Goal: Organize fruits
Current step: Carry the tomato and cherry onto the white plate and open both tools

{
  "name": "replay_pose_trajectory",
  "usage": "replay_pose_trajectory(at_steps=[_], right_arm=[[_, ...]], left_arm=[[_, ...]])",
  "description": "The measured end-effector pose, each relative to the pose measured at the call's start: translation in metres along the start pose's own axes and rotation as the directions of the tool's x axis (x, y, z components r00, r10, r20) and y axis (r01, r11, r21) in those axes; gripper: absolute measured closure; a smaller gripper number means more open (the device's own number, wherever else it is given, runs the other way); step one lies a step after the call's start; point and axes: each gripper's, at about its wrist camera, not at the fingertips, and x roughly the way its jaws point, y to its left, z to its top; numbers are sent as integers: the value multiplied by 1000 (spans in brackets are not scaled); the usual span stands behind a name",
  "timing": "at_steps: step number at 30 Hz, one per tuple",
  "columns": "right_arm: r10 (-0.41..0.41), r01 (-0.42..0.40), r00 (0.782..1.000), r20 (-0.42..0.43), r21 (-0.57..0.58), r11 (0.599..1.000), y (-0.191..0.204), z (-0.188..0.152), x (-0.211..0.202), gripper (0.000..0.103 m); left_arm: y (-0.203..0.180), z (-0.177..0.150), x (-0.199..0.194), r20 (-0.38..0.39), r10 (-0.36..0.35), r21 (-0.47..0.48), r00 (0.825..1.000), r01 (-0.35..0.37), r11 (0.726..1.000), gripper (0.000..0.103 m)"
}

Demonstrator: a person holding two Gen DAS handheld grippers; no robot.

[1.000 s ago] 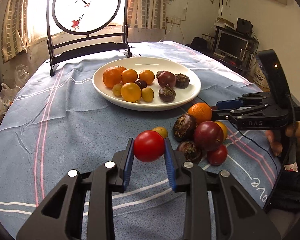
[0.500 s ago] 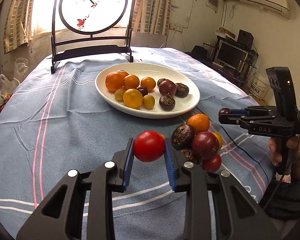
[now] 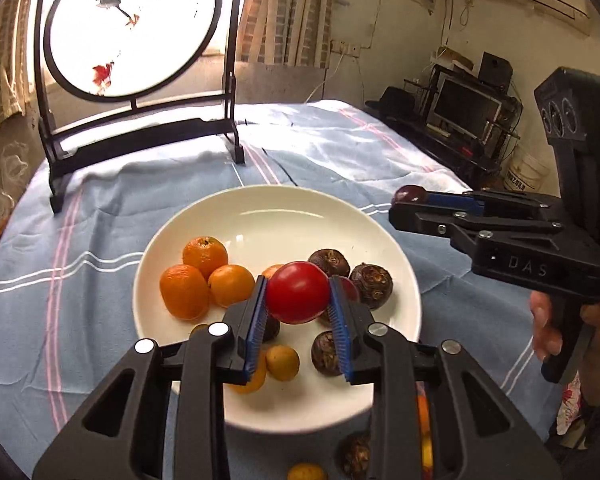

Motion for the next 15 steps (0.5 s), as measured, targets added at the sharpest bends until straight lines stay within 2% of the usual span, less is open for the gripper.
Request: replay_pose_trajectory(at_steps=[3, 4, 6, 10, 11, 13, 15], right_arm=[[-18, 18, 1000, -25, -7, 1000, 3, 3, 29, 69], [-50, 50, 998, -32, -11, 999, 4, 2, 34, 60], [-58, 58, 998, -19, 8, 998, 3, 0, 33, 59], [-17, 17, 1000, 20, 15, 1000, 4, -15, 3, 57], [-1, 0, 1000, 25, 14, 1000, 5, -22, -7, 54], [31, -31, 999, 31, 6, 1000, 9, -39, -30, 48], [52, -52, 998, 34, -8, 999, 14, -61, -52, 47]], left_arm=[[8, 2, 23, -43, 5, -36, 999, -7, 999, 70], [10, 2, 25, -47, 12, -46, 999, -14, 999, 62], [12, 1, 18, -31, 9, -59, 999, -11, 998, 48], [5, -12, -18, 23, 9, -36, 1000, -8, 999, 36], [2, -18, -29, 32, -1, -26, 1000, 2, 1000, 36], [-9, -37, -51, 33, 28, 20, 999, -29, 999, 33], [-20, -61, -70, 28, 33, 65, 999, -35, 997, 33]])
